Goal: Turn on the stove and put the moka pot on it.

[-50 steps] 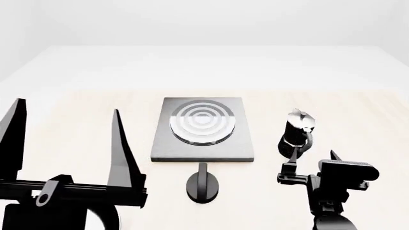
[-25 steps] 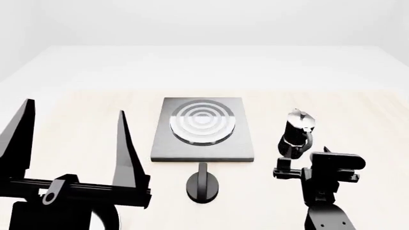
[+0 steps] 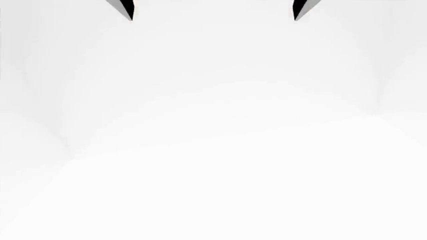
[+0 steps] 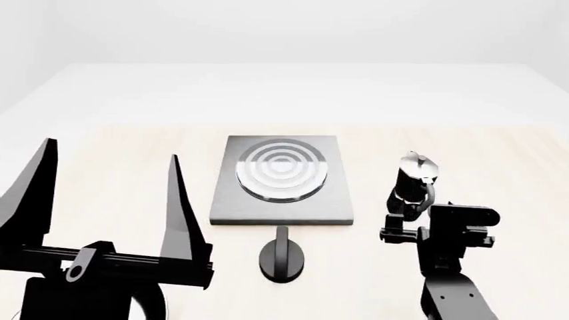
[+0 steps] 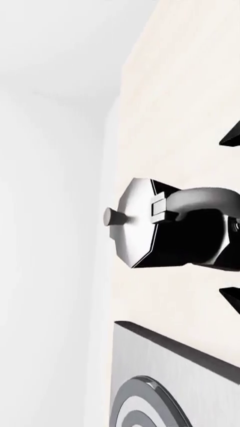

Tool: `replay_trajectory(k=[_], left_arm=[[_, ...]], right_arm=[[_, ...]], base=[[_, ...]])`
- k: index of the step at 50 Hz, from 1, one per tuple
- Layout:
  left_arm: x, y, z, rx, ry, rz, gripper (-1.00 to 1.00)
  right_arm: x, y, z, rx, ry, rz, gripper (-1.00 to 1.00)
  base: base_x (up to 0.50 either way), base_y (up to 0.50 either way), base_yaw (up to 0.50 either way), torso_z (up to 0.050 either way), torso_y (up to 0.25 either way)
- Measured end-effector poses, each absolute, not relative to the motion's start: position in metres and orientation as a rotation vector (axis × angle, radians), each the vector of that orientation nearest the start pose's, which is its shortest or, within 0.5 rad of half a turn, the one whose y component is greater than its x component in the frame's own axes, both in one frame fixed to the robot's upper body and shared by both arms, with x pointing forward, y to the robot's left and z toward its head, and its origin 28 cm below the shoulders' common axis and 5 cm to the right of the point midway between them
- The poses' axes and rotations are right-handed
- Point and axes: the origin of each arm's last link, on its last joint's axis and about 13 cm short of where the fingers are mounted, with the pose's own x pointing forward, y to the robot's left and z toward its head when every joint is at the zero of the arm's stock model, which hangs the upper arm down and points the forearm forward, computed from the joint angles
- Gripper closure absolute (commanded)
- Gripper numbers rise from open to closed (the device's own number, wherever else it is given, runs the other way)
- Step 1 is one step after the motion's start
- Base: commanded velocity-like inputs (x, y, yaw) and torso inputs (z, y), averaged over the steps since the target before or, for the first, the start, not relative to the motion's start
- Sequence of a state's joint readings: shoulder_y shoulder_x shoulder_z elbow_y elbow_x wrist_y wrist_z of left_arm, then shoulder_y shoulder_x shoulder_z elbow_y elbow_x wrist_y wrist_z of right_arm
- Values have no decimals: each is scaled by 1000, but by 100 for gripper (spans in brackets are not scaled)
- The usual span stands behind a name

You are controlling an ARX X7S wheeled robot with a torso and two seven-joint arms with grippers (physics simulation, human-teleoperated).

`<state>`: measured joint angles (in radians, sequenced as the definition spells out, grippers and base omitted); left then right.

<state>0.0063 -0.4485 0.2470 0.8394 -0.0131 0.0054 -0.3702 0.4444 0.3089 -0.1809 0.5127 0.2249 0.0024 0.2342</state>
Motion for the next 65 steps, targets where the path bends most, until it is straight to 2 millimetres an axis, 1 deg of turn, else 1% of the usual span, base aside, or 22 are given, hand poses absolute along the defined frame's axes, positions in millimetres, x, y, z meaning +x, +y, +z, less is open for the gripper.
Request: replay_trajectory(k=[21, 43, 65], left_arm=[[164, 209, 170, 149, -788, -80, -100], [165, 208, 170, 146, -782, -91, -100], [167, 206, 167, 140, -772, -101, -100]], right_arm=[[307, -181, 24, -146, 107, -249, -100], [314, -183, 19, -149, 130, -260, -100], [324, -184, 27, -148, 127, -261, -100]], base=[[0, 0, 0, 0, 0], [0, 0, 0, 0, 0], [0, 0, 0, 0, 0]])
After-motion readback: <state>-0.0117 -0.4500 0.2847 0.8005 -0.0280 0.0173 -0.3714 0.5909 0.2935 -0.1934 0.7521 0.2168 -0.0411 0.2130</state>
